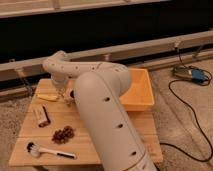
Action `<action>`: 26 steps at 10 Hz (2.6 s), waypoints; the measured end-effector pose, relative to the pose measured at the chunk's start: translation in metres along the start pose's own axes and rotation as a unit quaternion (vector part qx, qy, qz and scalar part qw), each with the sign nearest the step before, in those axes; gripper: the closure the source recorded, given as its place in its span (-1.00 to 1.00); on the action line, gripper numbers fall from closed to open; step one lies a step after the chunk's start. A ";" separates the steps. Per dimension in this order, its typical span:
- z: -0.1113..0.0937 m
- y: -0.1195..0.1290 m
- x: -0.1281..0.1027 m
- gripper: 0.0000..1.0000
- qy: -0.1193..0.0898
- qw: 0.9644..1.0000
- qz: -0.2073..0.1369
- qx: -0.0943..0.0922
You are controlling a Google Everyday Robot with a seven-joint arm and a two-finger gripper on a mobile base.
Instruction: Place fork in table surface
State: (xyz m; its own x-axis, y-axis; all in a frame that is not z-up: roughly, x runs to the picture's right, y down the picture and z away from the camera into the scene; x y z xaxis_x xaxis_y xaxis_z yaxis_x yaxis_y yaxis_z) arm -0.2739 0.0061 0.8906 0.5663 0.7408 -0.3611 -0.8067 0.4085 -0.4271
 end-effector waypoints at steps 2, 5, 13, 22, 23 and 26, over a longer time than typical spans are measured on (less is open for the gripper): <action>-0.009 0.003 0.004 1.00 -0.003 1.000 -0.004 0.001; -0.006 0.013 0.006 0.82 0.008 1.000 -0.017 -0.001; 0.047 0.008 0.006 -0.60 0.059 0.998 -0.014 0.007; 0.080 0.003 0.005 -0.60 0.088 0.996 -0.020 0.023; 0.083 0.003 0.004 -0.55 0.090 0.995 -0.020 0.026; 0.089 0.000 -0.003 0.04 0.091 0.995 -0.021 0.032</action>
State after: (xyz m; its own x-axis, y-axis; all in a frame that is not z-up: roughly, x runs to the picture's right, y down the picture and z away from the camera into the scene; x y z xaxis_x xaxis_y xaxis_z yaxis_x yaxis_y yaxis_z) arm -0.2908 0.0510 0.9654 0.6159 0.6156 -0.4916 -0.7877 0.4747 -0.3925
